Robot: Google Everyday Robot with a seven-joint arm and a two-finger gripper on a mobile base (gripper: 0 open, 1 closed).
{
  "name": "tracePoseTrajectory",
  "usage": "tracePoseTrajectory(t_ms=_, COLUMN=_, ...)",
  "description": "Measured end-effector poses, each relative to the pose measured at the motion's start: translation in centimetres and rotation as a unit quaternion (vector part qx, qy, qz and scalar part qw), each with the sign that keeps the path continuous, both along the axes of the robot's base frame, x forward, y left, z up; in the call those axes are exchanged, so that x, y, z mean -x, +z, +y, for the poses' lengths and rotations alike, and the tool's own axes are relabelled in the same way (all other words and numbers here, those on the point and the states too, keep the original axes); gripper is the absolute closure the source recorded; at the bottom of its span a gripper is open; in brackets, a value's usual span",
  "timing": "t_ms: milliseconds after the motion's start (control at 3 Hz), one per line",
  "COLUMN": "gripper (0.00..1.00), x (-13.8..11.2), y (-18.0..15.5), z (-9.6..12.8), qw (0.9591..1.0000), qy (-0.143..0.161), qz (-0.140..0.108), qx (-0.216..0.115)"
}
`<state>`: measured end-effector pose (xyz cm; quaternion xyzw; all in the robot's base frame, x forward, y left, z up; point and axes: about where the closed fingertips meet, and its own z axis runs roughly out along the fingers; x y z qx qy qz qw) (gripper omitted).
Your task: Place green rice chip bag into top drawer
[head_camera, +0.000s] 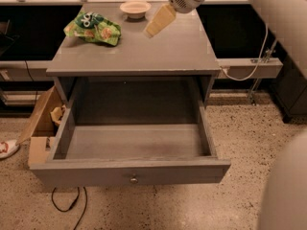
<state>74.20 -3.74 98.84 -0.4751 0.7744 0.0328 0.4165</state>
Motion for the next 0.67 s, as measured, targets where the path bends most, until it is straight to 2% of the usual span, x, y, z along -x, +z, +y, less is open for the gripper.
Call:
tracePoseTrajectory(t_ms=333, gripper=0.00, x=-3.7, y=-1.2, z=5.0, qw=0.9994, qy=0.030, qz=-0.007, qx=-0.014)
tracePoseTrajectory(t_ms=667, gripper=0.00, x=-6.8, y=-2.0, z=11.3, qw=0.9963, qy=0.077, qz=-0.015, qx=-0.034)
